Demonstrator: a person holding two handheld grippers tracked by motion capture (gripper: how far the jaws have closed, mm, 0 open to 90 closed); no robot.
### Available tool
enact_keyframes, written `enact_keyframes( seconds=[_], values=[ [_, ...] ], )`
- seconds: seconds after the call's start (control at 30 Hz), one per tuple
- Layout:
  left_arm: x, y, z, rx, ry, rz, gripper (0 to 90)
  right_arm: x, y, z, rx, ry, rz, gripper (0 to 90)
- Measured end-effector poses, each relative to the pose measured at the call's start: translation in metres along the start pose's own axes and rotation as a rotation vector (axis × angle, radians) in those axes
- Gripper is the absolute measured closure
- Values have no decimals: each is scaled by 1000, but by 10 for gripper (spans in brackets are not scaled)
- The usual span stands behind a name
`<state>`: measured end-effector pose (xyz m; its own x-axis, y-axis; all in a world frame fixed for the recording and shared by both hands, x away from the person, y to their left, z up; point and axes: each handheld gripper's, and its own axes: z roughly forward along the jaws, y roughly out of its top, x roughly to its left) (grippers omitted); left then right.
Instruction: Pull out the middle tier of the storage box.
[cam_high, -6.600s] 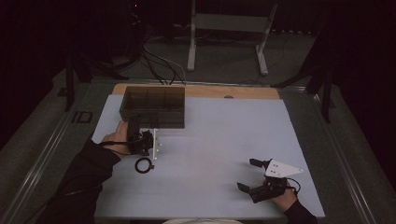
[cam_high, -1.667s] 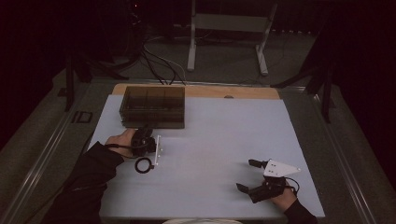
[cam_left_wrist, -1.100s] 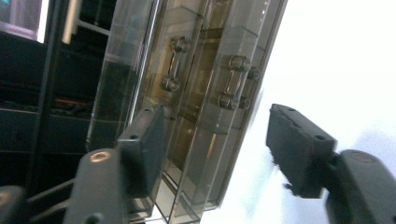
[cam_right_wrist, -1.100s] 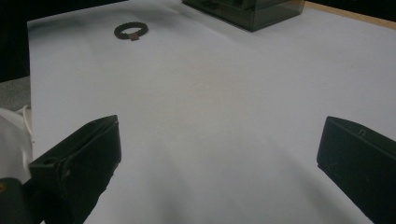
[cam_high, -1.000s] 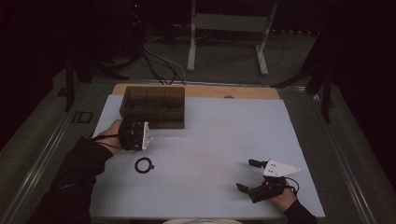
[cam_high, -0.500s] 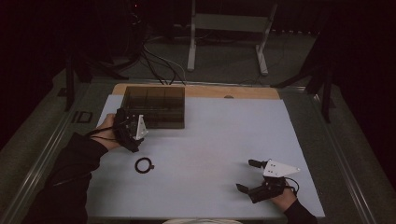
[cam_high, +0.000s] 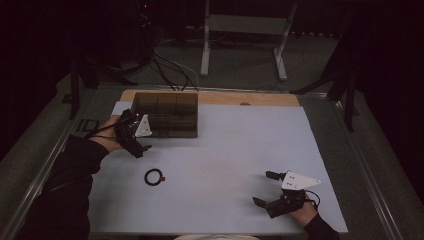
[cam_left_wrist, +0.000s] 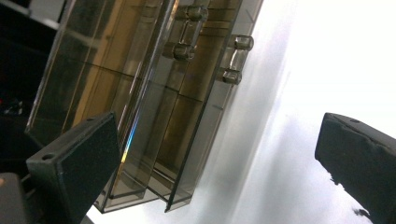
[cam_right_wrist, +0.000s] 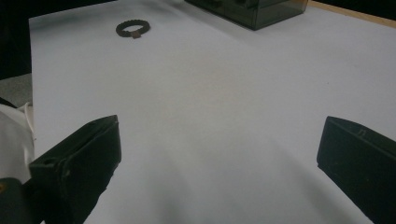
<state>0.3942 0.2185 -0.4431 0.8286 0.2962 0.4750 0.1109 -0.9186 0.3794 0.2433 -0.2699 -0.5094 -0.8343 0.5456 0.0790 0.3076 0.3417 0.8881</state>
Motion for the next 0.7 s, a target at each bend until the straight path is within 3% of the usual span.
enact_keyframes(
  seconds=[0.13, 0.17, 0.2, 0.23, 0.33, 0.47, 0.53, 0.6, 0.7],
  values=[
    [1, 0, 0, 6, -7, 16, 15, 0, 0, 0, 1, 0, 1, 0],
    [5, 0, 1, 7, -52, 2, 15, 0, 0, 0, 1, 0, 1, 0],
    [7, 0, 1, 14, -59, -3, 55, 0, 0, 0, 3, 1, 0, 0],
    [10, 0, 3, 56, -68, -37, 56, 0, 0, 0, 3, 2, 0, 0],
    [14, 1, 3, 61, -102, -68, 66, 0, 0, 0, 2, 1, 0, 0],
    [16, 2, 3, 47, -135, -77, 71, 0, 0, 0, 3, 0, 0, 0],
    [19, 2, 3, 44, -197, -75, 91, -1, 0, 0, 3, 0, 1, 0],
    [22, 3, 5, 36, -216, -90, 186, 0, 0, 0, 5, 0, 1, 0],
    [23, 4, 9, 55, -227, -79, 187, 0, 0, -1, 2, 1, -1, 0]
  ],
)
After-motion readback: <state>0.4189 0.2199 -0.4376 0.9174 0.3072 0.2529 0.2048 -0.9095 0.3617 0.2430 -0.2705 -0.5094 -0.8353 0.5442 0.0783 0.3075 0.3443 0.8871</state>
